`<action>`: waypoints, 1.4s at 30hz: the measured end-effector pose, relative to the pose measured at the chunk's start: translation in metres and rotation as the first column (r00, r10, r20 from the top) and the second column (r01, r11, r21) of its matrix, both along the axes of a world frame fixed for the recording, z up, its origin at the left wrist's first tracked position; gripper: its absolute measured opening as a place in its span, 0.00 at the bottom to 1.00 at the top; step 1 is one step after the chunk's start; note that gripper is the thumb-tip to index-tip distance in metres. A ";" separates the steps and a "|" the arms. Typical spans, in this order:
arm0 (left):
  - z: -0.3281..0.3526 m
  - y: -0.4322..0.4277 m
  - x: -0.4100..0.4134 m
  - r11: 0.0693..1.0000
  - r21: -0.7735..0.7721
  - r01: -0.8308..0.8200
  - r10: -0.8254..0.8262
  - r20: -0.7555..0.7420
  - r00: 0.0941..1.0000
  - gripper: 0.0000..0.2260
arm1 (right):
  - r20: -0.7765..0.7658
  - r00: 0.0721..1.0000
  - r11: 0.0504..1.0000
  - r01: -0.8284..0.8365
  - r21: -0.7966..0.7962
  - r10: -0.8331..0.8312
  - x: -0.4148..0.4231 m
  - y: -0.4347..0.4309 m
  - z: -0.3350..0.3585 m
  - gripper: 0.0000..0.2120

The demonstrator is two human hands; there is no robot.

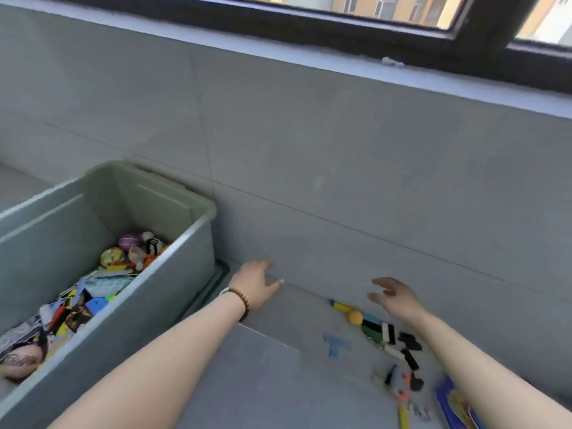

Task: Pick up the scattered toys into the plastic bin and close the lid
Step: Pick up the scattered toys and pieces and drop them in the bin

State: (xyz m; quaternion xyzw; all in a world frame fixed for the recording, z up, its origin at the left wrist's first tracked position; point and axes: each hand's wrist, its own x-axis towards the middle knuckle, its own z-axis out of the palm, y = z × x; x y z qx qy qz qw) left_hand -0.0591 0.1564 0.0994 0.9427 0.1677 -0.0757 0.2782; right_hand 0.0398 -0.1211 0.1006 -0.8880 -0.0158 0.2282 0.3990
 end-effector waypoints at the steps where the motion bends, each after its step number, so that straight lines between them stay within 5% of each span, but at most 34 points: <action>1: -0.013 -0.019 0.008 1.000 -0.009 0.021 -0.021 -0.050 0.999 0.27 | -0.018 0.999 0.999 0.027 -0.025 -0.028 0.000 -0.025 -0.013 0.20; 13: -0.150 -0.188 0.048 0.964 -0.211 0.160 -0.224 -0.331 0.917 0.27 | -0.220 0.901 0.927 0.369 -0.063 -0.373 -0.039 -0.171 -0.172 0.24; 27: -0.233 -0.272 0.045 0.798 -0.572 -0.189 -0.105 -0.442 0.891 0.20 | -0.164 0.903 0.914 0.405 0.015 -0.398 -0.042 -0.160 -0.246 0.33; 31: -0.240 -0.277 0.048 0.694 -0.635 -0.339 -0.008 -0.477 0.879 0.17 | -0.201 0.873 0.881 0.467 0.079 -0.445 -0.045 -0.159 -0.250 0.31; 42: -0.242 -0.286 0.055 0.605 -0.668 -0.434 0.024 -0.529 0.848 0.15 | -0.224 0.849 0.839 0.517 0.169 -0.479 -0.042 -0.152 -0.245 0.17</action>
